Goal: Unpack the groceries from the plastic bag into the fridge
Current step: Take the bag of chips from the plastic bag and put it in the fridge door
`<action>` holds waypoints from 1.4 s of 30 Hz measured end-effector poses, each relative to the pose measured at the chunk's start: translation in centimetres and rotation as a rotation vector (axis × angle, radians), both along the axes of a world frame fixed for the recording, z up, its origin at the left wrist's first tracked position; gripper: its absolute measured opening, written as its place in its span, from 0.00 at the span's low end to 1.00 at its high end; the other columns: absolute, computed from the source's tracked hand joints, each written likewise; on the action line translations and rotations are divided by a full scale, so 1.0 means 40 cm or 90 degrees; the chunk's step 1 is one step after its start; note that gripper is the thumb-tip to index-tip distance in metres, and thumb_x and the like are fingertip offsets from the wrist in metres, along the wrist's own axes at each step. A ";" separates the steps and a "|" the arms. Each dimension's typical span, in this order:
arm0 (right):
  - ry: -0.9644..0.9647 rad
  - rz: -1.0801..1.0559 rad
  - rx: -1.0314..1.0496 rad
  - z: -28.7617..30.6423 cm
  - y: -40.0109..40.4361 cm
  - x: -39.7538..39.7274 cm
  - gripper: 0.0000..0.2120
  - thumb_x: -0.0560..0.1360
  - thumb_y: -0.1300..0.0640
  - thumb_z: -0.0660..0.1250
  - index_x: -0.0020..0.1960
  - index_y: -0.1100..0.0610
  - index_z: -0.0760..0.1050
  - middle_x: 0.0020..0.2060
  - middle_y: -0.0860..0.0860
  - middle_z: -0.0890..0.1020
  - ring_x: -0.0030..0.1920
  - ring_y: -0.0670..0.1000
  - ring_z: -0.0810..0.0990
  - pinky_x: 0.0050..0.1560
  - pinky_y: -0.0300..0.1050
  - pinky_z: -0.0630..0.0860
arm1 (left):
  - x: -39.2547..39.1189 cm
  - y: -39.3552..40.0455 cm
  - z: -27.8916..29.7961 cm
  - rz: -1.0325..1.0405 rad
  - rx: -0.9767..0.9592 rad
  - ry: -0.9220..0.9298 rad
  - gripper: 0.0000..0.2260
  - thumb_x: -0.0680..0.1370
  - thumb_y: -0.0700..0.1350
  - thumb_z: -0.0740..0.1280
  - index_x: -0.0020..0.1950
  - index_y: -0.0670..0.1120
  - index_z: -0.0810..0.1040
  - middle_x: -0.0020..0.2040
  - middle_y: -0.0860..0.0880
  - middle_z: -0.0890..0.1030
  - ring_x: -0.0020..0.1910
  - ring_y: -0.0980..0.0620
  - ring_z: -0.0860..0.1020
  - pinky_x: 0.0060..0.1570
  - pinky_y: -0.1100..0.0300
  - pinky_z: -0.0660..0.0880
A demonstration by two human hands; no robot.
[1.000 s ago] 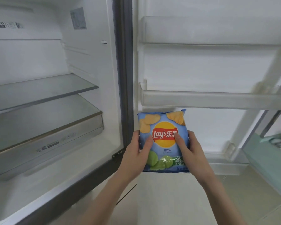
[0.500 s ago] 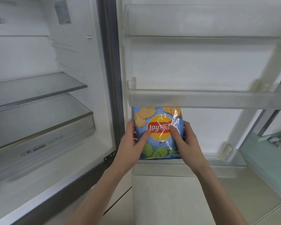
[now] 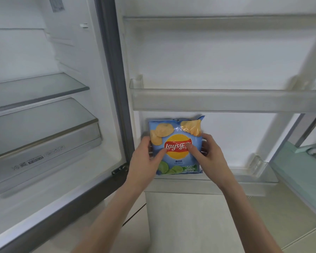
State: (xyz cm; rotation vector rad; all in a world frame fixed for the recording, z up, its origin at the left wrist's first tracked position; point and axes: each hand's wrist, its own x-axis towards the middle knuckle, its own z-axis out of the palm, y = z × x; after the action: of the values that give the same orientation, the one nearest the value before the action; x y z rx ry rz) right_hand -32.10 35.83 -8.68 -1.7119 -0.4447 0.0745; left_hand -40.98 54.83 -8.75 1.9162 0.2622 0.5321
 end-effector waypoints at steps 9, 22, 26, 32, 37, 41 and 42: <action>0.011 0.019 -0.058 -0.033 -0.002 0.012 0.24 0.78 0.49 0.72 0.71 0.48 0.68 0.58 0.46 0.82 0.53 0.45 0.84 0.44 0.37 0.83 | 0.015 -0.006 -0.035 0.063 0.147 0.066 0.18 0.80 0.59 0.68 0.65 0.56 0.66 0.58 0.56 0.83 0.53 0.54 0.84 0.48 0.51 0.85; -0.041 -0.005 -0.167 -0.052 -0.006 0.017 0.25 0.78 0.43 0.70 0.71 0.48 0.67 0.53 0.42 0.81 0.48 0.42 0.82 0.40 0.32 0.80 | 0.010 -0.032 -0.045 0.152 0.237 0.091 0.18 0.79 0.63 0.66 0.62 0.59 0.64 0.55 0.59 0.80 0.53 0.54 0.82 0.59 0.41 0.80; -0.086 -0.078 -0.164 -0.045 -0.015 -0.016 0.32 0.77 0.41 0.71 0.75 0.48 0.62 0.59 0.45 0.80 0.54 0.48 0.82 0.46 0.39 0.80 | -0.013 -0.021 -0.050 0.167 0.312 0.121 0.27 0.80 0.66 0.63 0.74 0.54 0.63 0.64 0.54 0.80 0.61 0.50 0.80 0.65 0.46 0.76; -0.281 -0.214 -0.226 -0.013 -0.006 -0.098 0.30 0.79 0.41 0.66 0.77 0.51 0.64 0.70 0.47 0.74 0.69 0.49 0.71 0.59 0.44 0.72 | -0.067 0.007 -0.026 0.163 0.445 0.103 0.27 0.82 0.65 0.54 0.75 0.50 0.66 0.67 0.50 0.76 0.64 0.48 0.76 0.66 0.49 0.72; -0.402 -0.170 -0.329 0.008 0.000 -0.143 0.28 0.82 0.41 0.63 0.78 0.52 0.64 0.75 0.48 0.71 0.76 0.50 0.67 0.75 0.53 0.69 | -0.109 0.030 0.000 0.127 0.492 0.049 0.26 0.83 0.64 0.51 0.72 0.50 0.71 0.69 0.49 0.77 0.68 0.46 0.75 0.69 0.52 0.68; -0.453 -0.218 -0.427 0.017 -0.015 -0.197 0.32 0.81 0.36 0.58 0.80 0.52 0.63 0.77 0.49 0.70 0.79 0.53 0.65 0.78 0.55 0.63 | -0.143 0.031 0.027 0.071 0.521 -0.001 0.25 0.82 0.63 0.52 0.73 0.51 0.71 0.70 0.51 0.76 0.70 0.49 0.73 0.72 0.51 0.65; -0.457 -0.234 -0.445 0.019 -0.020 -0.216 0.33 0.81 0.36 0.58 0.80 0.52 0.62 0.77 0.49 0.69 0.79 0.52 0.64 0.78 0.55 0.62 | -0.149 0.032 0.031 0.052 0.527 -0.011 0.25 0.83 0.63 0.52 0.73 0.52 0.70 0.70 0.52 0.75 0.71 0.49 0.72 0.73 0.49 0.65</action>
State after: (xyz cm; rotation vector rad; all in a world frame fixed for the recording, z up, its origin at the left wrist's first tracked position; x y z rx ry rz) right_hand -40.73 35.05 -7.91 -2.4711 -0.6644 -0.7515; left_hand -46.95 56.12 -7.52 2.7042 0.1098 0.7911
